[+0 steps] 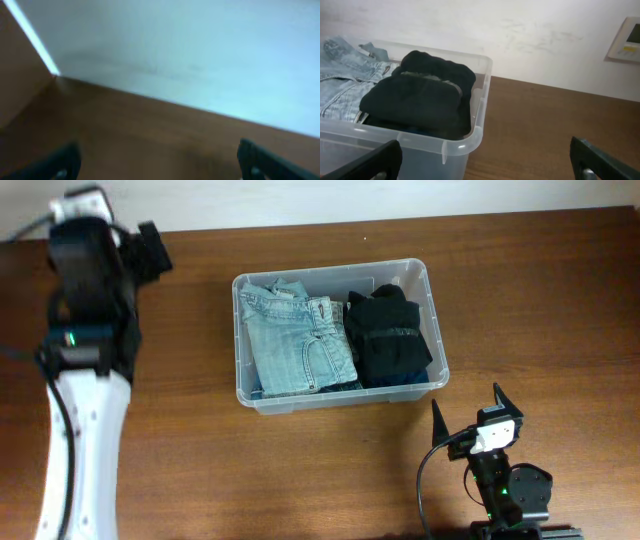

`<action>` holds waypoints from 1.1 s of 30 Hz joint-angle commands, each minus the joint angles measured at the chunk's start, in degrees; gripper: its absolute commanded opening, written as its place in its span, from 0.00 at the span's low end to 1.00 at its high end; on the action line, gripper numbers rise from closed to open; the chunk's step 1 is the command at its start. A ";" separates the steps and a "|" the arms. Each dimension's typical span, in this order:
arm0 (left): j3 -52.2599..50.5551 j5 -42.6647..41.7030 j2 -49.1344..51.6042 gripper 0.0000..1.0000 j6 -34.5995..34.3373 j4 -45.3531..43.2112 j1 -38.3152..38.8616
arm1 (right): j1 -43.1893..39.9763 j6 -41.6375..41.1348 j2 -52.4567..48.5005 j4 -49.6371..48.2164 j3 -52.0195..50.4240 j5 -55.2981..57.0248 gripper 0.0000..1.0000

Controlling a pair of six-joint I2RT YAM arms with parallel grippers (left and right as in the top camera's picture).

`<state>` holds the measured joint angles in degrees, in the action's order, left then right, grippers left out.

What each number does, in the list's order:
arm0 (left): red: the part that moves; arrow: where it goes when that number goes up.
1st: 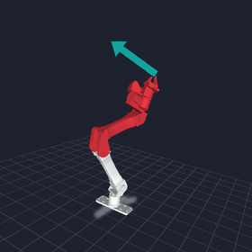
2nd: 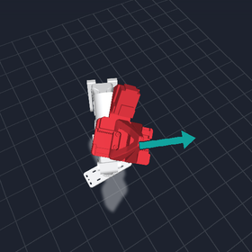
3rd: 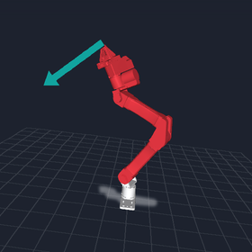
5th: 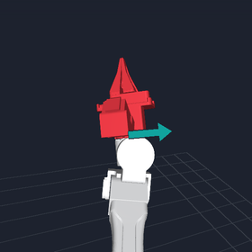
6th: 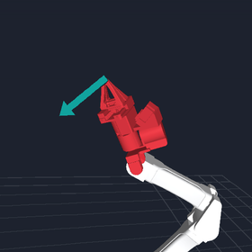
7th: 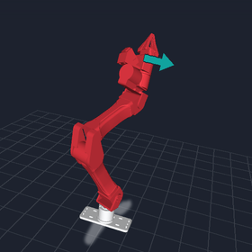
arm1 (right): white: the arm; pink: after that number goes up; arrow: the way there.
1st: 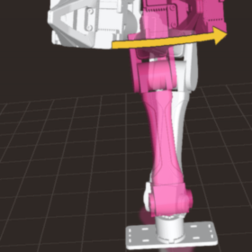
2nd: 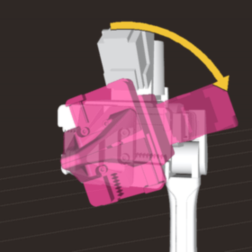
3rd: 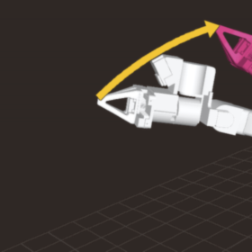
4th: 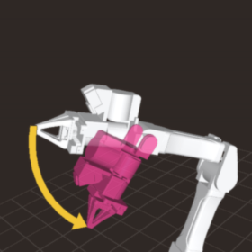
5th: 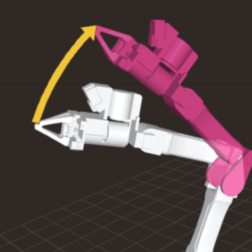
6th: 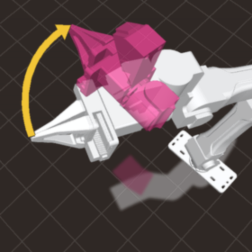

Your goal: Pack container

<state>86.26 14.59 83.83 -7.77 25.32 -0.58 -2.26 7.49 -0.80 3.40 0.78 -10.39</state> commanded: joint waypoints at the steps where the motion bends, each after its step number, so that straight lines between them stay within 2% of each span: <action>1: -16.76 0.70 -10.36 0.99 -0.26 -7.65 -0.35 | -0.50 0.00 0.59 0.22 -0.46 0.55 0.98; 8: -42.53 0.68 -29.75 0.99 -0.26 -17.00 -0.33 | -0.50 0.00 0.59 0.22 -0.46 0.55 0.98; 13: -62.93 0.66 -50.53 0.99 -0.28 -24.96 -0.33 | -0.50 0.00 0.59 0.22 -0.46 0.55 0.98; 16: -70.07 0.63 -60.15 0.99 -0.28 -26.86 -0.33 | -0.50 0.00 0.59 0.20 -0.46 0.52 0.98; 23: -78.07 0.20 -71.47 0.99 -0.28 -26.84 -0.33 | -0.50 0.00 0.59 0.20 -0.46 0.52 0.98; 33: -79.80 0.04 -73.99 0.99 -0.26 -26.12 -0.33 | -0.48 0.00 0.59 0.20 -0.46 0.55 0.99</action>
<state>7.01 14.87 10.55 -7.77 -1.06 -0.58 -2.28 7.55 -0.58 3.42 0.78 -10.37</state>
